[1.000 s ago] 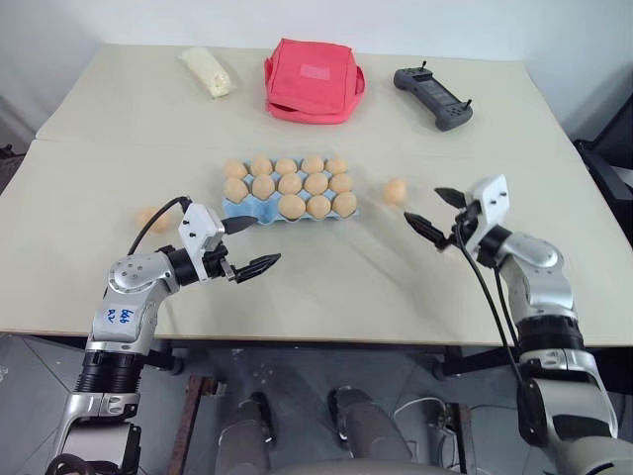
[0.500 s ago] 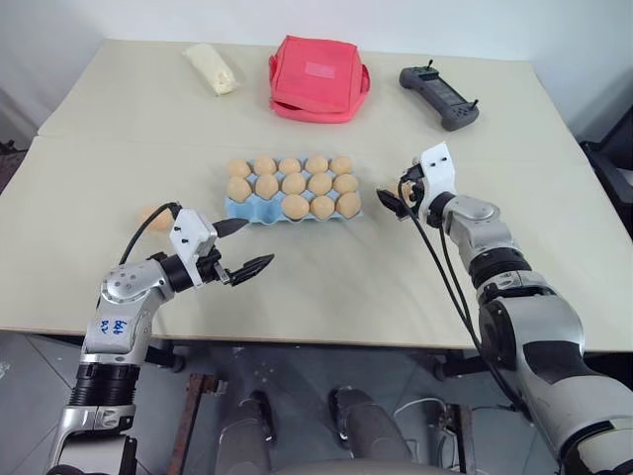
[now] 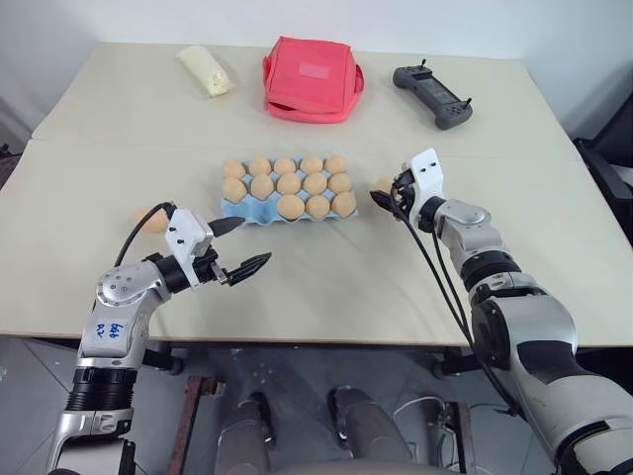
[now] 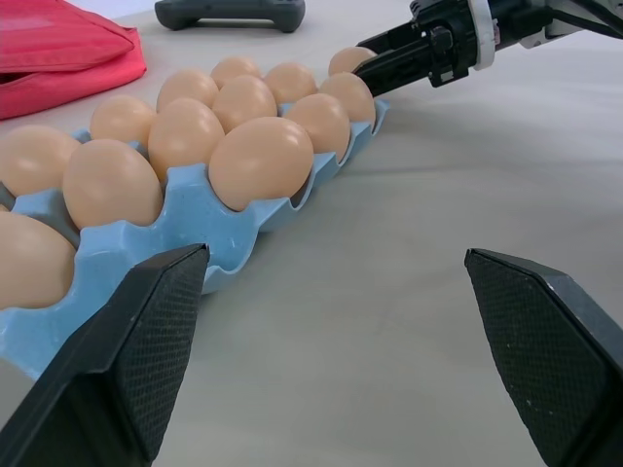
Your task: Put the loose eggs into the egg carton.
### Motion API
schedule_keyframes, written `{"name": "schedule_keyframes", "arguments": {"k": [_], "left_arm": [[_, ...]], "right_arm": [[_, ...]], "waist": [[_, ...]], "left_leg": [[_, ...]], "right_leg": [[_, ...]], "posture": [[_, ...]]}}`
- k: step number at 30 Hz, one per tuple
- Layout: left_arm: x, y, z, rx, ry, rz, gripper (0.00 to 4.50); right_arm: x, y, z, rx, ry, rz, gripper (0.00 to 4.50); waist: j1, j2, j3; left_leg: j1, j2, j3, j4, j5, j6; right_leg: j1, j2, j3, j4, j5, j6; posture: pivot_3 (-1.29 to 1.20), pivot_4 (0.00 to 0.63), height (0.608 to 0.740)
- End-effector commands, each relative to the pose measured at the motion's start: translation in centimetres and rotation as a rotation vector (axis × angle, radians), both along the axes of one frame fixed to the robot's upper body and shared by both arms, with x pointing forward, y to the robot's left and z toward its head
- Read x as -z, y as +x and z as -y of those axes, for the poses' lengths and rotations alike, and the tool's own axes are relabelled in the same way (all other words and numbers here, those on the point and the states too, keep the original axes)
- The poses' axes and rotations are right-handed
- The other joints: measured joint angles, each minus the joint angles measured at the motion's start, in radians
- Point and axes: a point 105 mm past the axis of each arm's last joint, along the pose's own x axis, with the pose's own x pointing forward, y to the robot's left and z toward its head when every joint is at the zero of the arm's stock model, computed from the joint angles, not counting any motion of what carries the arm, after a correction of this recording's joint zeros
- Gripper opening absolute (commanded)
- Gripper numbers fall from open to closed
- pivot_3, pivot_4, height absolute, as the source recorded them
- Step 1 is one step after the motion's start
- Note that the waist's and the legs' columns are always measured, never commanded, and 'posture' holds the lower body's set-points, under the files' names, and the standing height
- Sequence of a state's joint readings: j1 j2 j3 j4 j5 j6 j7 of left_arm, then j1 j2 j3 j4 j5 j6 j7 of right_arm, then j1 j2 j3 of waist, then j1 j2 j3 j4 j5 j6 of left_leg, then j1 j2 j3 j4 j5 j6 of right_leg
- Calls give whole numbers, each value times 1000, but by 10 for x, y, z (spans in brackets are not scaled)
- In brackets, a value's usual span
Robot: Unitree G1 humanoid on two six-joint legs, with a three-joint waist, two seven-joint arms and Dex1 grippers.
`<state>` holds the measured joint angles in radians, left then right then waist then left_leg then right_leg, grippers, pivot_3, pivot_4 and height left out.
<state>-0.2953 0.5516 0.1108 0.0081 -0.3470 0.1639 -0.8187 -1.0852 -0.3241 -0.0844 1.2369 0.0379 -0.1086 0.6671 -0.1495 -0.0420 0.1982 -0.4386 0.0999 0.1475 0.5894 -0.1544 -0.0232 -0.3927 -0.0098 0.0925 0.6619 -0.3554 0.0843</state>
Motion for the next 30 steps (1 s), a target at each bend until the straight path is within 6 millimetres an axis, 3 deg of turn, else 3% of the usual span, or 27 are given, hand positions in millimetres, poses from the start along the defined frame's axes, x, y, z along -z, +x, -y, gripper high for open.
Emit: {"name": "schedule_keyframes", "arguments": {"k": [1, 4, 7, 12, 15, 20, 27, 30], "left_arm": [[-13, -6, -10, -28, -7, 44, 4500], [-10, -12, -29, -88, -6, 26, 4500], [-2, -23, -48, -145, 2, -9, 4500], [7, -36, -68, -224, 6, -51, 4500], [9, -39, -74, -253, -3, -57, 4500], [10, -43, -68, -253, -18, -56, 4500], [10, -46, -64, -257, -26, -56, 4500], [9, -46, -63, -255, -26, -53, 4500]], "right_arm": [[-31, -2, -15, -100, 38, 102, 2148], [-56, -18, -54, -306, 70, 156, 2148], [-68, -40, -95, -452, 87, 170, 2148], [-65, -77, -157, -599, 72, 139, 2148], [-60, -87, -188, -630, 53, 133, 2148], [-55, -82, -214, -601, 21, 144, 2148], [-53, -65, -217, -568, -17, 155, 2148], [-60, -67, -220, -606, 2, 162, 2954]], "waist": [[-4, 0, 0], [-17, 0, 0], [-20, 0, 0], [-17, 0, 0], [-16, 0, 0], [-17, -2, -1], [-16, -2, -1], [-17, -2, -1]], "left_leg": [[0, 0, 0, 0, 0, 0], [0, 1, 0, -1, 0, 0], [0, 3, 0, -3, 0, -1], [0, 5, -2, -6, -2, -6], [-1, 4, -1, -6, -1, -5], [-1, 2, 0, -11, -1, -5], [-2, 2, 2, -14, -2, -6], [-2, 2, 2, -14, -2, -7]], "right_leg": [[0, 0, 0, 0, 0, 0], [-1, 1, 0, 1, 0, 0], [-1, 2, 0, 2, 0, 0], [-2, 0, -2, 2, -1, -2], [-3, -2, -4, 2, -1, -3], [-2, -8, -7, -2, -2, -3], [-4, -17, -32, -4, -4, -7], [-5, -16, -34, -3, -4, -8]], "posture": [[0, 150, 740], [0, 150, 740], [0, 150, 740], [0, 150, 740], [0, 150, 740], [0, 150, 740], [0, 150, 740], [0, 150, 740]]}}
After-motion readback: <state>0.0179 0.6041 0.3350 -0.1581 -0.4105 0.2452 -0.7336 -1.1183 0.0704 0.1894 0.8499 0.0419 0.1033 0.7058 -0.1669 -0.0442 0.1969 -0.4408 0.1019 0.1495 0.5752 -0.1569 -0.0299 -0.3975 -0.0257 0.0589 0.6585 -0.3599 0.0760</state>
